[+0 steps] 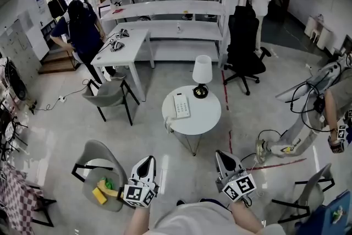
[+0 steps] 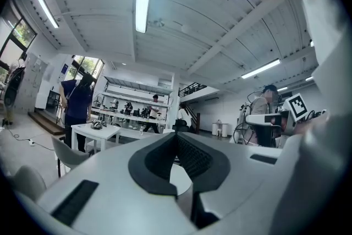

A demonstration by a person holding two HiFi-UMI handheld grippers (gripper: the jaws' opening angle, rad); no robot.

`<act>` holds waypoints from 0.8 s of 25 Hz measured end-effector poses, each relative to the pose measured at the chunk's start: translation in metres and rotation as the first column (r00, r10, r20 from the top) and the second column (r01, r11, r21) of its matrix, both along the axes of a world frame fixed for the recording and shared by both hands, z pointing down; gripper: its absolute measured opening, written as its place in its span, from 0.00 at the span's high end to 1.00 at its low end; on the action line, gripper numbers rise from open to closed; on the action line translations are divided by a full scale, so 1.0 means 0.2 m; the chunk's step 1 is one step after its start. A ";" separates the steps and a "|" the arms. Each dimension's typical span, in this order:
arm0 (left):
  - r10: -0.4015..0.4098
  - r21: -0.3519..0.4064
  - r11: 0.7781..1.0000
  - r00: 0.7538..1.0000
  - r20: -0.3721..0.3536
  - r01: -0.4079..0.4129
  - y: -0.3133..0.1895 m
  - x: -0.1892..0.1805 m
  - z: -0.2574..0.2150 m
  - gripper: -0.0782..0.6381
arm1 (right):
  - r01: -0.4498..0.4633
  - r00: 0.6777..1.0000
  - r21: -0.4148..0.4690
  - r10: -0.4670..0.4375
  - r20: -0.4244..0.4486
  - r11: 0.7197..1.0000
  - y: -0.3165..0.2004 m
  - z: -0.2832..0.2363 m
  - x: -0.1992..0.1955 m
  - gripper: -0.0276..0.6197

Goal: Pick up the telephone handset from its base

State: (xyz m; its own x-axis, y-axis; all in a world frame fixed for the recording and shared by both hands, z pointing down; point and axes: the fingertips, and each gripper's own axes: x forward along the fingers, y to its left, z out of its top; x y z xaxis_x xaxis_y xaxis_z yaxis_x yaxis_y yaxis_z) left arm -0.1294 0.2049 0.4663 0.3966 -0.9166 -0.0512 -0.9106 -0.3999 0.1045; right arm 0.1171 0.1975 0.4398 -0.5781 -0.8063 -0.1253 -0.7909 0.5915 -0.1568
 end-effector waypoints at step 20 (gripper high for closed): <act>-0.062 -0.015 0.998 0.998 -0.010 0.062 -0.17 -0.24 0.06 0.86 | 0.060 0.998 -0.040 -0.060 -0.006 0.997 -0.26 0.11 -0.26 0.95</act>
